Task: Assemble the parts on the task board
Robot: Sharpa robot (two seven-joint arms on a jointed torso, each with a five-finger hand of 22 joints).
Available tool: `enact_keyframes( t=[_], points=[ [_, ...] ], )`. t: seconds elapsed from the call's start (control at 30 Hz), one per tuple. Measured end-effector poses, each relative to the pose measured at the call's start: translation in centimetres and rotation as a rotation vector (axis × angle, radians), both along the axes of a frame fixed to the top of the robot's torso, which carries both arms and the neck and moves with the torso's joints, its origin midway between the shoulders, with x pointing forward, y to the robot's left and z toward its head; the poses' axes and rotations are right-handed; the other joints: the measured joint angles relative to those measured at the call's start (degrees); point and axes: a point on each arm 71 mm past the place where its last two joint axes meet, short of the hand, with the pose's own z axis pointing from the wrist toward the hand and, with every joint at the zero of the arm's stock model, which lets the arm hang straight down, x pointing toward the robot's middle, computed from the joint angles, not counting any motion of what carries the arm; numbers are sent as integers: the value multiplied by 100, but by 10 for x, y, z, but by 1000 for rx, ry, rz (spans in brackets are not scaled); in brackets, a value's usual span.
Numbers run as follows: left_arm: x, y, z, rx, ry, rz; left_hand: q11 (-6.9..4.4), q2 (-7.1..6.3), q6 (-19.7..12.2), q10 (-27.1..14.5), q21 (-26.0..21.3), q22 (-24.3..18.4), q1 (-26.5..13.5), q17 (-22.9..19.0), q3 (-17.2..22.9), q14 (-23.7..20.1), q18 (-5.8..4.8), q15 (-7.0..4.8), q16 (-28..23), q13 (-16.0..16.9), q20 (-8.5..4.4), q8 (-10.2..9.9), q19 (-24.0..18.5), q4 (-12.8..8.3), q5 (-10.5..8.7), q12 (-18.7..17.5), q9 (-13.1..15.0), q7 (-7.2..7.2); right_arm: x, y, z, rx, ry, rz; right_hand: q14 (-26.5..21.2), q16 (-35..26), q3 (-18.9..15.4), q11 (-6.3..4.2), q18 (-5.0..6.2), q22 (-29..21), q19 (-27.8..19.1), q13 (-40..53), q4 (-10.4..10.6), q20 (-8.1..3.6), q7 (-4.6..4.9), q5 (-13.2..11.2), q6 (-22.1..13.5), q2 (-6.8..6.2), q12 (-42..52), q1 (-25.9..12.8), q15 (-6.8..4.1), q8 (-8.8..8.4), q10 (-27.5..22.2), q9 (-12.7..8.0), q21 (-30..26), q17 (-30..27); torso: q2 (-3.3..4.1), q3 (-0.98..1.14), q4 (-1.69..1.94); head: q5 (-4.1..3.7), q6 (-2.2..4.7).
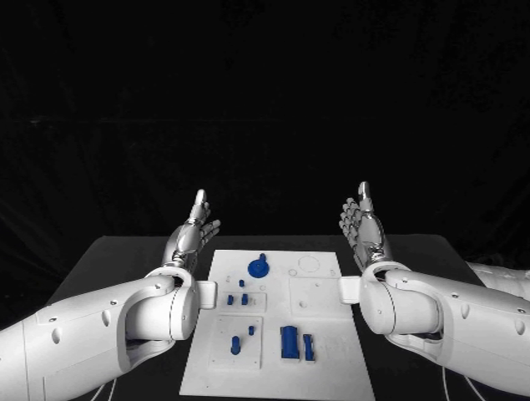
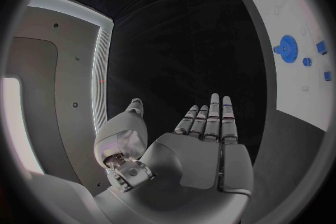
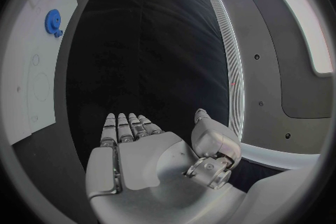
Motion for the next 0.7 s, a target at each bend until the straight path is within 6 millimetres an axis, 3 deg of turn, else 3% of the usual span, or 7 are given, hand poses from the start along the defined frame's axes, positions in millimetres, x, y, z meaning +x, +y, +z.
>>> enact_keyframes(
  t=[0.5,0.6,0.63,0.7],
  points=[
    [0,1,0,-5,6,10,5,-6,-488,-535,-508,-722,-717,-694,13,-774,0,-4,-719,1,-12,0,-649,-75,-21,0,-2,-17,0,0,0,2,3,-7,0,0,0,0,0,3,0,2,0,0,0,0,0,0,0,0,0,0,0,2,0,3,-4,2,0,1,2],
    [0,1,0,-5,7,10,-9,2,-1017,-1094,-1022,-1159,-1170,-1230,13,-1162,1,-4,-1262,1,-5,-21,-1175,-75,-21,0,-4,-10,0,-1,0,2,3,-7,0,0,0,0,1,1,0,3,0,0,0,0,0,0,0,0,0,0,0,3,0,3,-4,2,0,1,2],
    [0,1,0,-5,7,10,-6,-1,-1076,-1157,-1064,-1395,-1465,-1393,13,-1444,2,-4,-1440,1,-3,-21,-1333,-75,-21,0,-4,-12,0,-1,0,2,3,-7,0,0,0,0,1,1,0,3,0,0,0,0,0,0,0,0,0,0,0,3,0,3,-4,2,0,1,2],
    [0,1,-1,-5,7,11,-6,0,-1092,-1175,-1076,-1414,-1559,-1472,13,-1627,1,-3,-1523,2,-1,-22,-1406,-75,-21,0,-4,-10,0,-1,0,2,3,-7,0,0,0,0,0,0,0,3,0,0,0,0,0,0,0,0,0,0,0,3,0,3,-4,2,0,1,2]
  ],
)
